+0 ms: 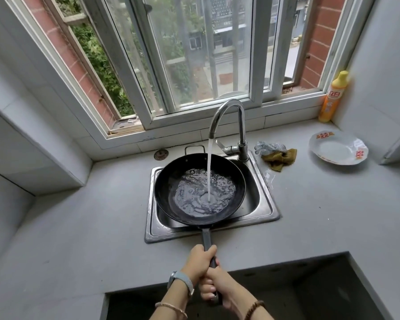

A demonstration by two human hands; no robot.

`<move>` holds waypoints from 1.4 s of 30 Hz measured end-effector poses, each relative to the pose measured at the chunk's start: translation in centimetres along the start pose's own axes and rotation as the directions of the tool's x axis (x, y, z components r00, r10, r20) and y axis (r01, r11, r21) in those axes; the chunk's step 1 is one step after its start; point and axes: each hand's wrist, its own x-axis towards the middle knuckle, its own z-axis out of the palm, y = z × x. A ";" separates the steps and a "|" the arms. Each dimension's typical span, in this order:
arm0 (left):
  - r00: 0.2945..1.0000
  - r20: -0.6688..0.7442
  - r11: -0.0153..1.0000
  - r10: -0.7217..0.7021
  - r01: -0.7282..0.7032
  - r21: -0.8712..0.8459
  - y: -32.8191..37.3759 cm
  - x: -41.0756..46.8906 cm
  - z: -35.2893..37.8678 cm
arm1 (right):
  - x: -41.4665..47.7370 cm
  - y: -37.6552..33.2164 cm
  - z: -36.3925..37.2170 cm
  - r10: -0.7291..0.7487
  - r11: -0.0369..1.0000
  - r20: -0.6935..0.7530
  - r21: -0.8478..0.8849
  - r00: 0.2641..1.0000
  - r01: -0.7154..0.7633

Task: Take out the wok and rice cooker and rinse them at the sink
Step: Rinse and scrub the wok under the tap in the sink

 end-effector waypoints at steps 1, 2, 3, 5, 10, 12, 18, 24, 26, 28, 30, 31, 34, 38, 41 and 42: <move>1.000 -0.008 1.000 -0.006 0.007 0.030 -0.2 0.2 0.0 | 0.1 0.0 -0.1 0.007 1.000 0.004 -0.018 1.000 -0.007; 1.000 -0.015 0.998 -0.014 0.015 0.057 -0.6 0.6 -0.1 | 0.2 -0.1 -0.2 0.008 0.999 0.006 -0.049 1.000 -0.008; 1.000 -0.024 0.996 -0.020 0.022 0.089 -0.8 0.9 -0.1 | 0.2 -0.1 -0.2 -0.004 0.996 0.006 -0.088 1.000 0.004; 0.998 -0.048 0.982 -0.031 0.040 0.187 -0.8 1.1 0.0 | 0.4 0.0 -0.3 -0.049 0.983 -0.034 -0.178 0.998 0.042; 0.987 -0.160 0.904 0.003 0.066 0.423 1.2 0.3 1.2 | 0.3 0.2 -1.0 -0.068 0.993 -0.107 -0.104 0.992 0.057; 0.988 -0.151 0.898 -0.010 0.075 0.433 1.6 0.3 1.7 | 0.2 0.0 -1.3 -0.044 0.999 -0.098 -0.026 0.994 0.042; 0.995 -0.081 0.954 -0.051 0.073 0.292 1.4 0.4 1.0 | 0.3 0.0 -0.8 -0.057 0.996 -0.078 -0.077 0.995 0.050; 0.995 0.072 0.997 -0.067 0.069 -0.026 -0.3 0.3 -1.2 | 2.2 1.3 1.4 -0.106 0.960 -0.234 -0.278 0.966 0.038; 0.992 0.101 0.994 -0.075 0.082 -0.068 -0.7 0.3 -1.9 | 2.6 1.9 2.0 -0.136 0.944 -0.259 -0.327 0.956 0.046; 0.991 0.110 0.992 -0.076 0.086 -0.097 -0.8 0.1 -2.2 | 2.7 2.2 2.3 -0.160 0.925 -0.268 -0.376 0.950 0.049; 0.991 0.109 0.990 -0.076 0.088 -0.109 -0.9 0.1 -2.2 | 2.5 2.2 2.3 -0.187 0.911 -0.264 -0.408 0.946 0.066; 0.992 0.105 0.991 -0.076 0.087 -0.101 -0.8 0.1 -2.1 | 2.4 2.0 2.2 -0.193 0.911 -0.262 -0.405 0.946 0.074; 0.993 0.099 0.994 -0.066 0.074 -0.078 -0.3 0.1 -1.5 | 2.0 1.5 1.6 -0.175 0.931 -0.242 -0.357 0.954 0.080; 0.996 0.012 0.996 -0.087 0.087 -0.008 0.2 0.2 -0.2 | 1.5 0.7 0.4 -0.112 0.960 -0.220 -0.275 0.969 0.049; 0.996 -0.039 0.986 -0.082 0.087 0.143 0.9 0.3 0.5 | 1.2 0.3 -0.5 -0.067 0.977 -0.191 -0.214 0.979 0.025; 0.996 -0.059 0.978 -0.073 0.083 0.190 1.2 0.3 0.7 | 1.1 0.2 -0.6 -0.061 0.979 -0.183 -0.205 0.981 0.022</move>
